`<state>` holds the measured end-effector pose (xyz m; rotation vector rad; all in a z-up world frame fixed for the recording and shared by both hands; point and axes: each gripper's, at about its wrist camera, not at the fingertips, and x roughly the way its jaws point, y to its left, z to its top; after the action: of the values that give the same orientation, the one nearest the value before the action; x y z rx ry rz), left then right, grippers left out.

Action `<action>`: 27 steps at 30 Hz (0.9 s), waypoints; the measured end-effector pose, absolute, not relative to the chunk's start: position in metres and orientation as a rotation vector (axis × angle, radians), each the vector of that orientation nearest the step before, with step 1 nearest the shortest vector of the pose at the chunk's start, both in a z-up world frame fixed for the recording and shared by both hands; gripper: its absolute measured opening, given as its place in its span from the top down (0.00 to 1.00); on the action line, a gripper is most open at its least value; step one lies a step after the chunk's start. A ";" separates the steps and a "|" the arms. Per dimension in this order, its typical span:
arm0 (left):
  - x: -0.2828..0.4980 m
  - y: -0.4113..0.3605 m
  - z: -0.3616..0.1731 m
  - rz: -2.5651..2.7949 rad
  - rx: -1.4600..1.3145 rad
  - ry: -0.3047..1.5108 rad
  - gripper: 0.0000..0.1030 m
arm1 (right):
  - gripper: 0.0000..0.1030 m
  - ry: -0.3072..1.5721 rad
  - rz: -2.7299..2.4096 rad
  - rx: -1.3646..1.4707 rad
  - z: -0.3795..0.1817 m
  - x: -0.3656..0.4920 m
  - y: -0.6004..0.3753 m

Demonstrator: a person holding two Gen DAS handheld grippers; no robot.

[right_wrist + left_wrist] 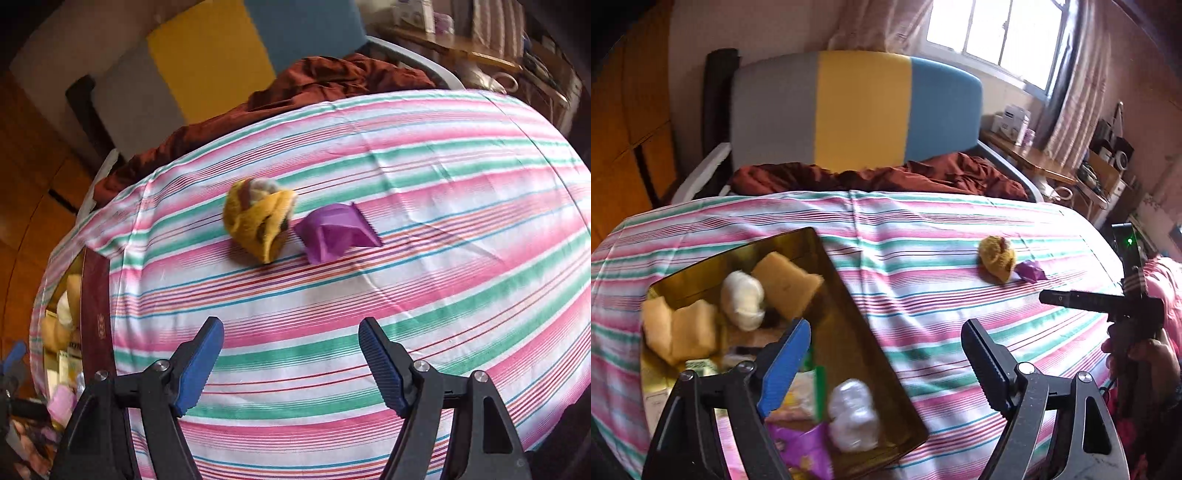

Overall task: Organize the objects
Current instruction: 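Grasp the purple snack packet with the right gripper while the left grasps the yellow hat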

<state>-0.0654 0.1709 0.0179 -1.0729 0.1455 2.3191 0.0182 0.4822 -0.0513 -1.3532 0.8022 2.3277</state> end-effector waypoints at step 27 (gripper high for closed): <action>-0.112 0.304 -0.022 2.119 -1.249 0.169 0.15 | 0.57 0.654 2.291 -1.504 -0.090 -0.043 0.547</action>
<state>-0.1118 0.3037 -0.0224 -1.2485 0.1692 2.1189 -0.0429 0.5469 -0.0898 -1.5039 0.6539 2.2909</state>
